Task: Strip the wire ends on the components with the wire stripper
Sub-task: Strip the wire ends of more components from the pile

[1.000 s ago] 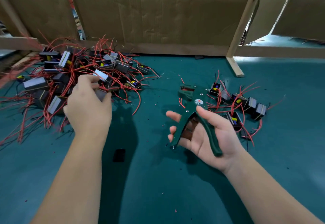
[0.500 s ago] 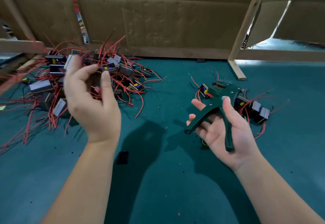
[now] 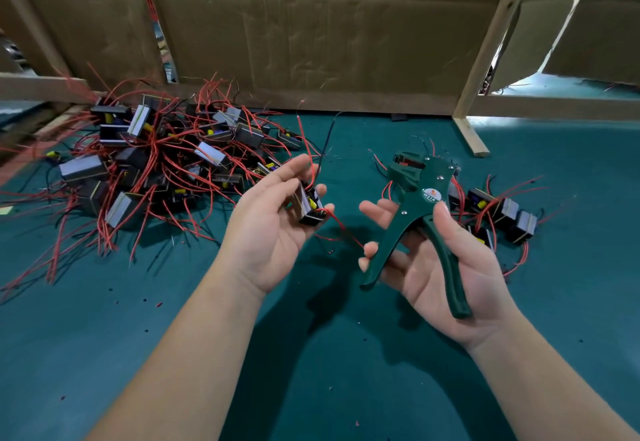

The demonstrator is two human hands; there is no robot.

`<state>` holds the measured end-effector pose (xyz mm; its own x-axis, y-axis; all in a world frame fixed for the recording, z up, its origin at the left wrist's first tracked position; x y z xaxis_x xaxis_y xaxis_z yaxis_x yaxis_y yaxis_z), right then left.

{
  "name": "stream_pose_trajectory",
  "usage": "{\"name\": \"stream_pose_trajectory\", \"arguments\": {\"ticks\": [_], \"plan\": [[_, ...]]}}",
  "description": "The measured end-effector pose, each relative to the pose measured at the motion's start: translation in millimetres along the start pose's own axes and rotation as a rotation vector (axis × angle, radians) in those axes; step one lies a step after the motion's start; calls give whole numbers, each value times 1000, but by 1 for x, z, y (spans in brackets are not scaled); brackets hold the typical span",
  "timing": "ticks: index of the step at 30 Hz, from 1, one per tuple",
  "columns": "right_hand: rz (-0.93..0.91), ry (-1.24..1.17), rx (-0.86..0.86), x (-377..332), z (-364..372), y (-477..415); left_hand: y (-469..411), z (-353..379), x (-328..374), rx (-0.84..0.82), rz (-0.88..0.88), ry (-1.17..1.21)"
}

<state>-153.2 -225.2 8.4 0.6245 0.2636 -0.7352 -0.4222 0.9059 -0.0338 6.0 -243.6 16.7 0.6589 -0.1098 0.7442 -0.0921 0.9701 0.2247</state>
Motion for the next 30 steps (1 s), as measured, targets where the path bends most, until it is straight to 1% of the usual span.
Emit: {"name": "stream_pose_trajectory", "arguments": {"ticks": [3, 7, 9, 12, 15, 22, 30], "plan": [[6, -28, -23, -1, 1, 0, 3, 2, -3, 31, -24, -75], [36, -4, -20, 2, 2, 0, 6, 2, -2, 83, 59, -418], [49, 33, -15, 4, 2, 1, 8, 5, 0, 73, 116, -525], [100, 32, -37, 9, 7, 4, 11, 7, 6, 55, 177, -537], [147, 35, -66, 13, 9, 6, 12, 8, 9, 43, 195, -589], [213, 50, -146, 17, 16, 12, 13, 4, 22, 55, 250, -549], [238, 96, -259, 20, 23, 20, 21, 11, 42, 55, 490, -675]]}}
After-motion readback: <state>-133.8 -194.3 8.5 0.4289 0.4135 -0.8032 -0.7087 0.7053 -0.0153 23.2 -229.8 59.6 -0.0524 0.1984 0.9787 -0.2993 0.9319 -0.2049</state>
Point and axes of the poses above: each hand's wrist, its own y-axis away from the middle knuckle, its own z-axis out of the palm, x = y × z, the point moved 9 cm from there along -y, towards the middle knuckle, and after that the axes turned 7 degrees about -z, right-handed, at the moved point
